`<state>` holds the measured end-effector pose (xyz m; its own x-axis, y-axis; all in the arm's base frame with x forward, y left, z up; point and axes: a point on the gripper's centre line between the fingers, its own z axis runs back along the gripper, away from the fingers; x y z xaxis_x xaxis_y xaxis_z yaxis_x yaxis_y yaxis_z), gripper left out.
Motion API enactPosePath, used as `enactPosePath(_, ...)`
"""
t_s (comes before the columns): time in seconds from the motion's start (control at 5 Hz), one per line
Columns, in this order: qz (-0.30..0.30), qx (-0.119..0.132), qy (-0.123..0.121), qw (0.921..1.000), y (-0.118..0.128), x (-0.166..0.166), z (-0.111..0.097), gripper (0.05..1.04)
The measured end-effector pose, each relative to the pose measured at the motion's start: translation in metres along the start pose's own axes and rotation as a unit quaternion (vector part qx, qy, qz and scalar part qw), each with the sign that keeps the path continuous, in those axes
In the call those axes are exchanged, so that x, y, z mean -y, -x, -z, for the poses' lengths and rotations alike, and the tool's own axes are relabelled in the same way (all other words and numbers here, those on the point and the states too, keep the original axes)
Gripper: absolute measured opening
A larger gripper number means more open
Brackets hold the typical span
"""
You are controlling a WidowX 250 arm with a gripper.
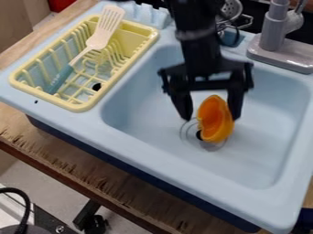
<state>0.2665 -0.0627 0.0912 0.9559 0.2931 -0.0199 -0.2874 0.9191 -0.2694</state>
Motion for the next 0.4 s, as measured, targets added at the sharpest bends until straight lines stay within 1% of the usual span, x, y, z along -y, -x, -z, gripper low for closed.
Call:
enactPosePath(0.2,-0.01,0.007,0.011,0.9999,-0.002,0.0,-0.011,0.999)
enactPosePath(0.4,-0.018,0.018,0.016,0.9995,-0.004,-0.007,-0.026,0.999)
